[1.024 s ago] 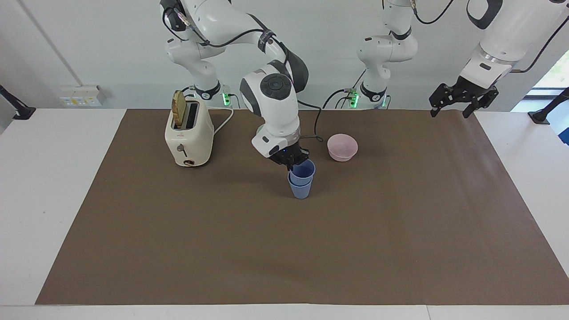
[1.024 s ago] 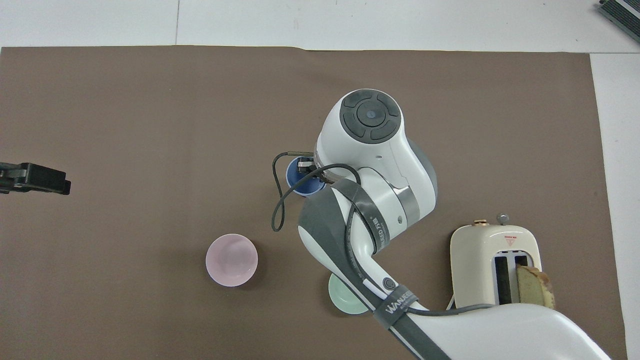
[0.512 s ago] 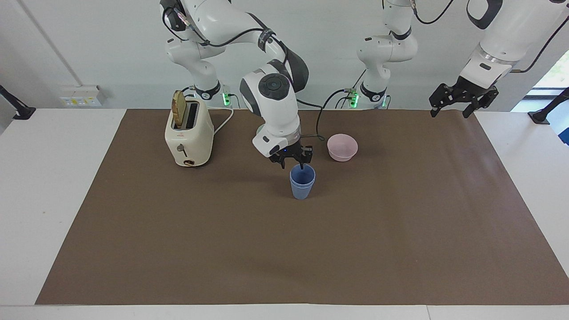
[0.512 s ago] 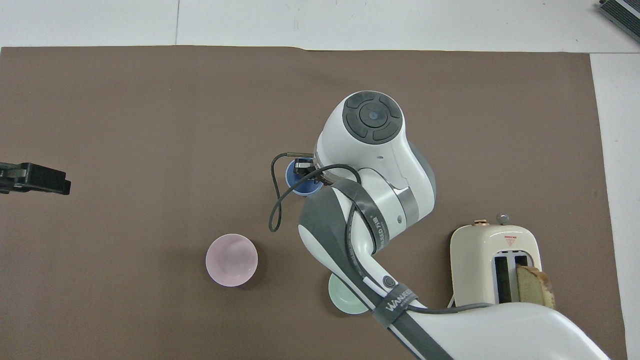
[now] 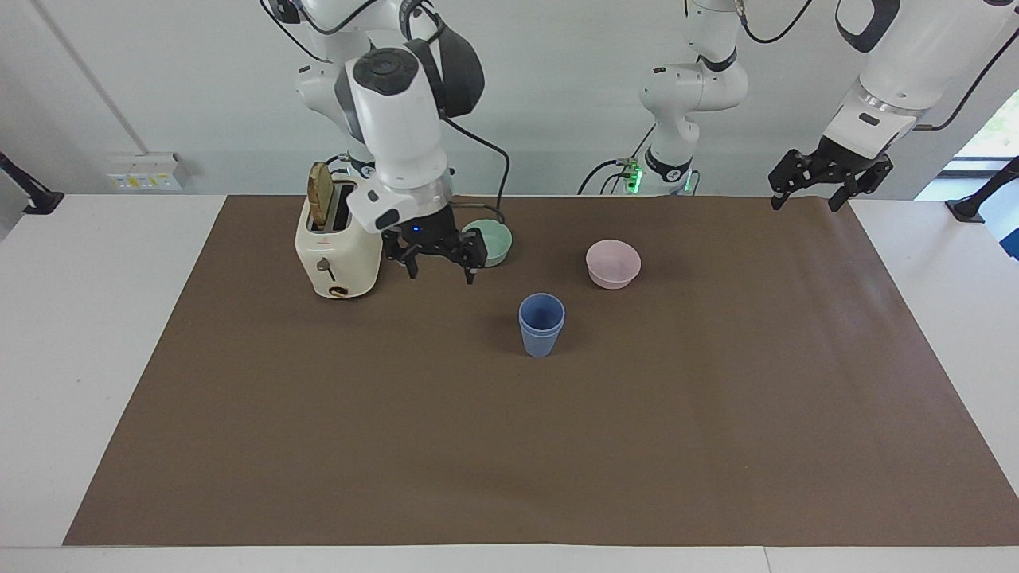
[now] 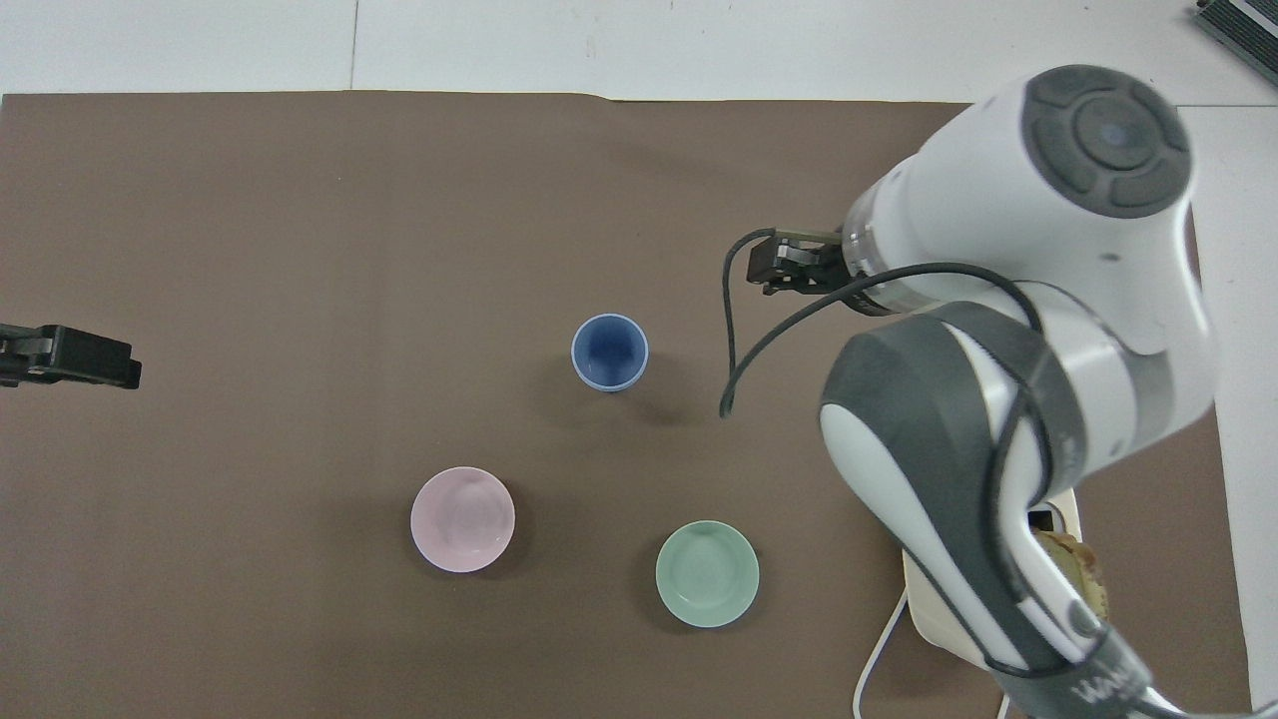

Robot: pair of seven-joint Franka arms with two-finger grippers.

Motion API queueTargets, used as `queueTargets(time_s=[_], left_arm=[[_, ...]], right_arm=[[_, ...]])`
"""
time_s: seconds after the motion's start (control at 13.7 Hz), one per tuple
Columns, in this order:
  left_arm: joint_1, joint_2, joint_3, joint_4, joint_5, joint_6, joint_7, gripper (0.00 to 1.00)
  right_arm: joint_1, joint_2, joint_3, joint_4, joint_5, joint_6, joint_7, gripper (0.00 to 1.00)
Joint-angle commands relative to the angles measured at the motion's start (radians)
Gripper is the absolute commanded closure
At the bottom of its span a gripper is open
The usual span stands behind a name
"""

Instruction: Stack blue cups with both arms

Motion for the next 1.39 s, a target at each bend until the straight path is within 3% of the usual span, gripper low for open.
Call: queueTargets(time_s=[0.0, 0.29, 0.59, 0.95, 1.32], left_arm=[[0.011, -0.016, -0.006, -0.009, 0.009, -0.004, 0.005, 0.0], [0.011, -0.016, -0.006, -0.009, 0.009, -0.004, 0.007, 0.0], [0.011, -0.016, -0.006, -0.009, 0.009, -0.004, 0.005, 0.0], [0.011, -0.016, -0.006, -0.009, 0.009, -0.004, 0.005, 0.0], [0.011, -0.016, -0.006, -0.009, 0.009, -0.004, 0.007, 0.0]], right_arm=[[-0.086, -0.108, 0.012, -0.065, -0.014, -0.065, -0.081, 0.0], [-0.194, -0.195, 0.007, -0.039, -0.004, -0.164, -0.153, 0.0], [-0.226, -0.237, -0.003, -0.033, 0.0, -0.234, -0.307, 0.0], [-0.231, -0.235, -0.028, -0.027, -0.019, -0.291, -0.489, 0.0], [-0.22, -0.192, -0.023, 0.039, -0.066, -0.313, -0.462, 0.0]])
